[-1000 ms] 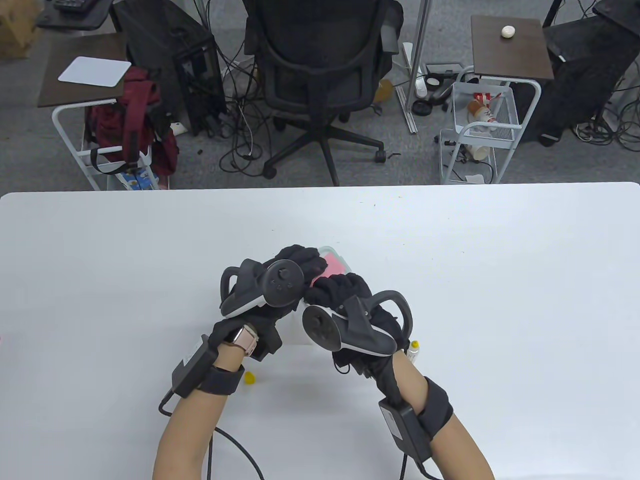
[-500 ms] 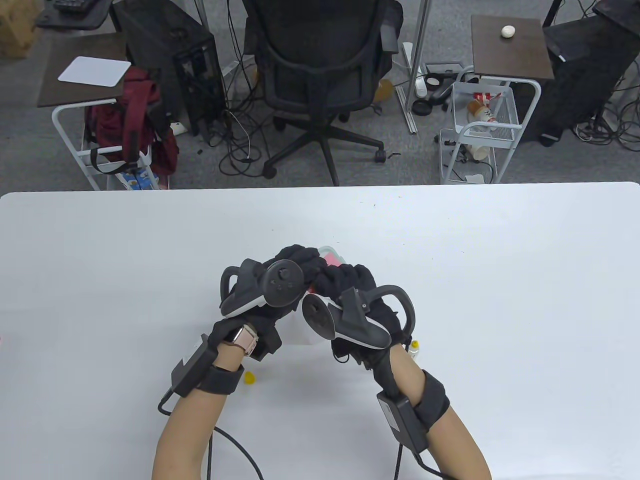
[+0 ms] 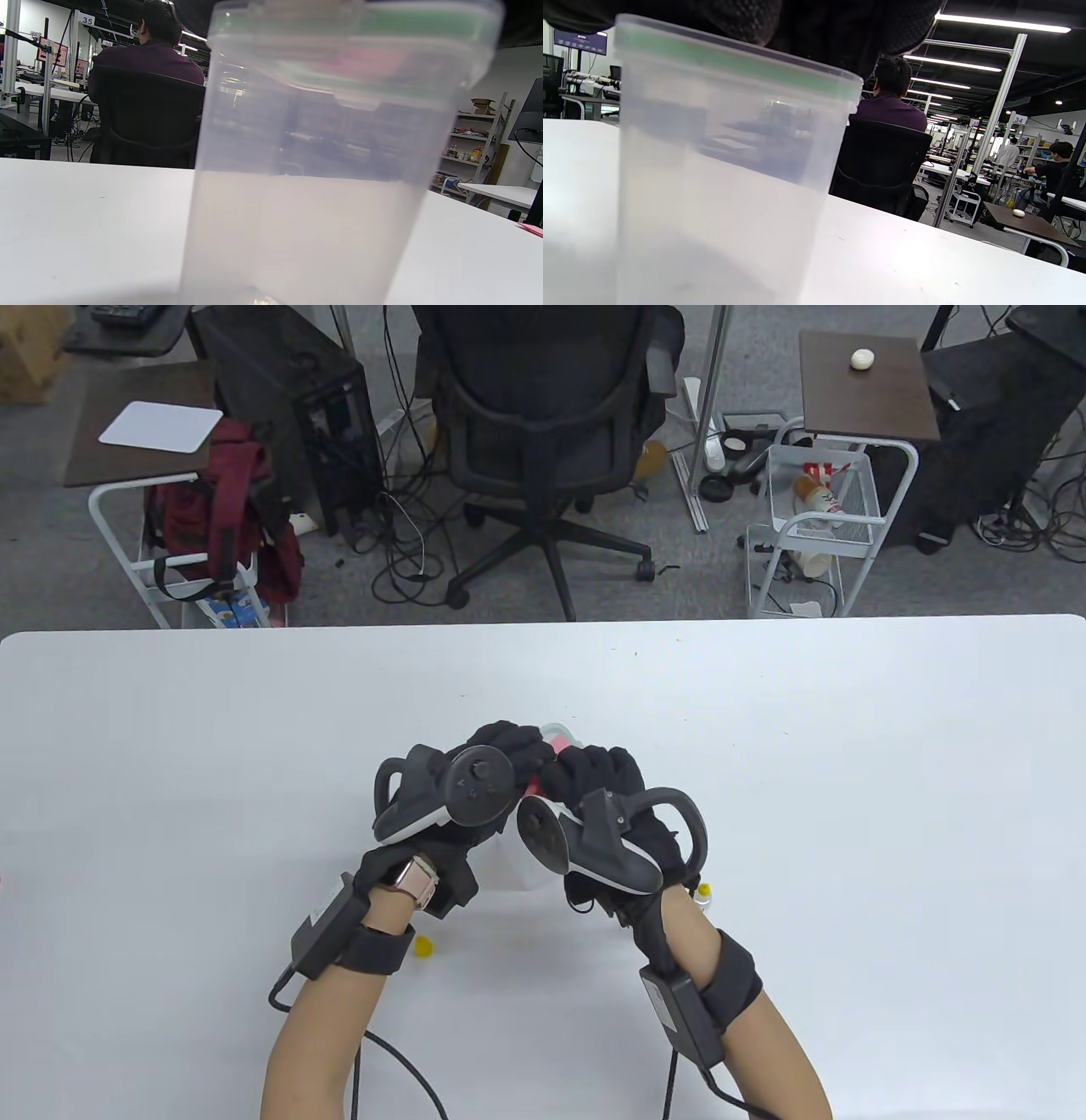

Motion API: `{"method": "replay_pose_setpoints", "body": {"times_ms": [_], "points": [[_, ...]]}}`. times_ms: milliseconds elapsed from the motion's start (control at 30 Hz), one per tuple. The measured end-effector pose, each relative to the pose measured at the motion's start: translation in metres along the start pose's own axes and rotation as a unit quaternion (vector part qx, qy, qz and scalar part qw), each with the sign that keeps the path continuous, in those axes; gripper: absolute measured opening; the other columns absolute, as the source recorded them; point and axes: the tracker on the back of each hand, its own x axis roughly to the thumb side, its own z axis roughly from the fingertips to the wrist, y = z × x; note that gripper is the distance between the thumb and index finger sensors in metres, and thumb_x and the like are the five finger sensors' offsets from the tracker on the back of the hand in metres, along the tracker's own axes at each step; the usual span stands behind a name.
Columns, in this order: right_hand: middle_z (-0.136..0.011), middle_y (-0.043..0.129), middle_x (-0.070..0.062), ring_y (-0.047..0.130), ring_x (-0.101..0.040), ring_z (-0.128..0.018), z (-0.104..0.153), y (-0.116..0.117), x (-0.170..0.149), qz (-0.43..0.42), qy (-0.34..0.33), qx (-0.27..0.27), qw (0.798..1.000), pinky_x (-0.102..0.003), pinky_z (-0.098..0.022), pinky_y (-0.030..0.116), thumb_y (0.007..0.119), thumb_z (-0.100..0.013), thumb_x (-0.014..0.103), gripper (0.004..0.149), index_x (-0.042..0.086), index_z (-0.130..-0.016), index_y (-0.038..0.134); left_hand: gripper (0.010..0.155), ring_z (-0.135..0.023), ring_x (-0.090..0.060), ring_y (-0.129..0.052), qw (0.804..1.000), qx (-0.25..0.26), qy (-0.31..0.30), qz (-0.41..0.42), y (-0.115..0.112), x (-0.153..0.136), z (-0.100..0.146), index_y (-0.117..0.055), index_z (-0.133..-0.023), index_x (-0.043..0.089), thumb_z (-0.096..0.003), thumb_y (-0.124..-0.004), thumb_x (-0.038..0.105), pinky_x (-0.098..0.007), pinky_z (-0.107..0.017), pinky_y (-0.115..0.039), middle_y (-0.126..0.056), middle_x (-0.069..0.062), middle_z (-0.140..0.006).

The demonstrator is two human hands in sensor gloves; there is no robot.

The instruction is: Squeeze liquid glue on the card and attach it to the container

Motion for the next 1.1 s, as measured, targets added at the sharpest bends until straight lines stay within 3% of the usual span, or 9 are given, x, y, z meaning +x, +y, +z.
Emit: {"method": "replay_pose_setpoints", "body": {"times_ms": [267, 467, 600, 800, 967, 1100], "points": [[-0.104, 0.077, 0.002, 0.081, -0.027, -0.095, 0.015, -0.010, 0.013, -0.034, -0.081, -0.004, 0.996, -0.046, -0.078, 0.066, 0.063, -0.057, 0.034, 0.039, 0.025, -0.093, 0.073, 0.045, -0.110, -0.019, -0.066, 1.000, 0.000, 0.000, 0.003, 0.000, 0.000, 0.000, -0.068, -0.098, 0.039, -0.0540, -0.068, 0.035, -0.035, -0.083, -0.062, -0.067, 0.016, -0.113], [-0.103, 0.078, 0.004, 0.081, -0.025, -0.096, 0.008, -0.007, 0.006, -0.038, -0.039, -0.007, 0.998, -0.046, -0.079, 0.065, 0.063, -0.057, 0.034, 0.032, 0.032, -0.087, 0.073, 0.044, -0.110, -0.019, -0.066, 1.000, 0.001, 0.001, 0.000, -0.001, 0.000, 0.000, -0.068, -0.098, 0.039, -0.0543, -0.068, 0.034, -0.035, -0.083, -0.062, -0.067, 0.016, -0.113], [-0.106, 0.074, 0.003, 0.078, -0.026, -0.099, -0.001, -0.003, 0.000, -0.015, 0.001, 0.004, 1.000, -0.047, -0.080, 0.062, 0.062, -0.058, 0.034, 0.037, 0.029, -0.093, 0.071, 0.045, -0.110, -0.019, -0.066, 1.000, 0.000, 0.000, -0.001, 0.000, 0.000, 0.000, -0.068, -0.099, 0.038, -0.0542, -0.068, 0.034, -0.035, -0.083, -0.062, -0.067, 0.016, -0.113], [-0.106, 0.074, 0.000, 0.078, -0.028, -0.098, 0.005, -0.002, 0.004, -0.005, -0.020, -0.004, 1.000, -0.047, -0.080, 0.063, 0.063, -0.057, 0.034, 0.040, 0.025, -0.096, 0.070, 0.044, -0.110, -0.019, -0.066, 1.000, 0.001, 0.000, 0.003, -0.001, 0.000, 0.000, -0.068, -0.099, 0.038, -0.0543, -0.068, 0.034, -0.035, -0.083, -0.061, -0.067, 0.016, -0.113], [-0.104, 0.077, 0.001, 0.081, -0.027, -0.096, 0.020, -0.010, 0.015, -0.022, -0.080, -0.009, 0.996, -0.046, -0.078, 0.066, 0.063, -0.057, 0.034, 0.039, 0.026, -0.093, 0.073, 0.044, -0.110, -0.019, -0.066, 1.000, 0.002, 0.001, 0.005, -0.001, 0.000, 0.000, -0.068, -0.098, 0.039, -0.0543, -0.068, 0.034, -0.035, -0.083, -0.061, -0.067, 0.016, -0.113], [-0.103, 0.078, 0.004, 0.082, -0.025, -0.096, 0.015, -0.012, 0.007, -0.054, -0.071, 0.003, 0.996, -0.046, -0.078, 0.066, 0.063, -0.057, 0.035, 0.037, 0.028, -0.092, 0.073, 0.044, -0.110, -0.019, -0.066, 1.000, 0.004, 0.001, 0.004, -0.001, 0.000, 0.000, -0.068, -0.098, 0.039, -0.0543, -0.068, 0.034, -0.035, -0.083, -0.061, -0.067, 0.016, -0.113]]}}
